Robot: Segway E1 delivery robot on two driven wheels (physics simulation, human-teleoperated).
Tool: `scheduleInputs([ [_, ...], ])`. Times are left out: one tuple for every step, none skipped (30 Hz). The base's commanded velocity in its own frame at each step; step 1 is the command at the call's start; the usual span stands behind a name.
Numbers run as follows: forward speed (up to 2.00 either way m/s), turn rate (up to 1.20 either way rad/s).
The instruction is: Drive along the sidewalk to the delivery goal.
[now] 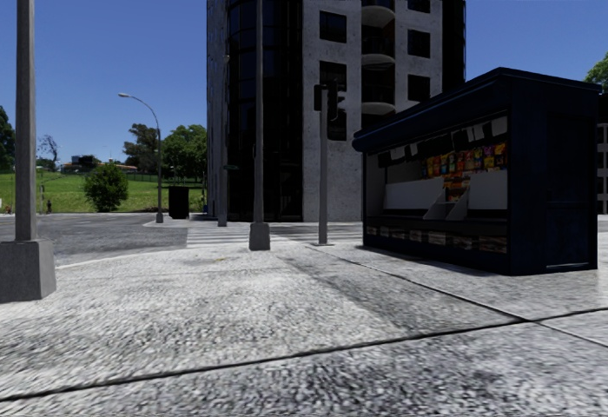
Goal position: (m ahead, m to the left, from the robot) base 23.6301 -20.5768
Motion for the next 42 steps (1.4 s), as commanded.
scheduleInputs([
  [2.0,0.0],
  [2.0,0.0],
  [2.0,0.0],
  [2.0,0.0],
  [2.0,0.0],
  [2.0,-0.04],
  [2.0,-0.16],
  [2.0,-0.22],
  [2.0,-0.24],
  [2.0,-0.24],
  [2.0,-0.24],
  [2.0,-0.24],
  [2.0,-0.24],
  [2.0,-0.24],
  [2.0,-0.24],
  [2.0,-0.24],
  [2.0,-0.24],
  [2.0,-0.24],
  [2.0,-0.14],
  [2.0,-0.14],
  [2.0,0.0],
  [2.0,0.0],
  [2.0,0.0],
  [2.0,0.0],
  [2.0,0.0],
  [2.0,0.0],
  [2.0,0.0],
  [2.0,0.0],
  [2.0,0.0],
  [2.0,0.0],
  [2.0,0.0],
  [2.0,0.0],
  [2.0,0.0],
  [2.0,0.0],
  [2.0,0.0],
  [2.0,0.0],
  [2.0,0.0],
  [2.0,0.0],
  [2.0,0.0],
  [1.93,0.0],
  [1.76,0.0],
  [1.76,0.0],
])
